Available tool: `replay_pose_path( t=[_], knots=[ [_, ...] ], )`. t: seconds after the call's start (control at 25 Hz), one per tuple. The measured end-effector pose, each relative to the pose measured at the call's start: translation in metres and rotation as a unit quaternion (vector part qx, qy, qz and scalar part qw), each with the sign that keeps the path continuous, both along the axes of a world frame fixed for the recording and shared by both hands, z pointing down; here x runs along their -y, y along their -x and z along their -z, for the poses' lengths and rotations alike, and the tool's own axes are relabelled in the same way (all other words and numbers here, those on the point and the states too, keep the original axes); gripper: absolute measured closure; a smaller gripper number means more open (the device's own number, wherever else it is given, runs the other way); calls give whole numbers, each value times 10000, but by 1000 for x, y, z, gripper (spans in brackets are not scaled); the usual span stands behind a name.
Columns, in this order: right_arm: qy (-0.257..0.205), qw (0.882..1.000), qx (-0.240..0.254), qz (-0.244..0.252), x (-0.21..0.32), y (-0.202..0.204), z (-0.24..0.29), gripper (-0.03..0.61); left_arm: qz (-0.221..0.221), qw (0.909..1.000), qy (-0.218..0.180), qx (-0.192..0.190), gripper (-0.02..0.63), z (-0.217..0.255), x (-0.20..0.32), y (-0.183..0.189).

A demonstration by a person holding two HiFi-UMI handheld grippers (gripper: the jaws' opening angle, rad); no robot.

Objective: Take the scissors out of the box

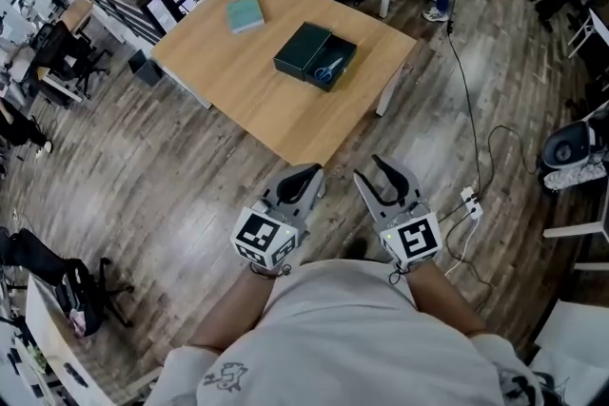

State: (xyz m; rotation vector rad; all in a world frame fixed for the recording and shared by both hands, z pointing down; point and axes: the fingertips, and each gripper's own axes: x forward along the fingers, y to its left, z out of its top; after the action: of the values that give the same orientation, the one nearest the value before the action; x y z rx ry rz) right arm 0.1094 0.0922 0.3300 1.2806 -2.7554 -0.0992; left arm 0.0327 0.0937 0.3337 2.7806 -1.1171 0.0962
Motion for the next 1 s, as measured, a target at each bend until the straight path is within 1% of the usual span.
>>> replay_pose_path(
  t=[0.24, 0.48, 0.76, 1.0],
  knots=[
    [28, 10000, 31, 19, 14, -34, -4, 396, 140, 9999, 28, -20, 609, -5, 19, -24],
    [126, 9999, 45, -10, 22, -58, -13, 391, 124, 9999, 101, -15, 609, -12, 32, -46],
    [266, 9996, 43, -52, 40, -64, -22, 390, 21, 9999, 135, -57, 609, -14, 52, -57],
    [274, 9996, -21, 5, 67, -48, -22, 388, -52, 9997, 187, -127, 609, -18, 81, -45]
  ],
)
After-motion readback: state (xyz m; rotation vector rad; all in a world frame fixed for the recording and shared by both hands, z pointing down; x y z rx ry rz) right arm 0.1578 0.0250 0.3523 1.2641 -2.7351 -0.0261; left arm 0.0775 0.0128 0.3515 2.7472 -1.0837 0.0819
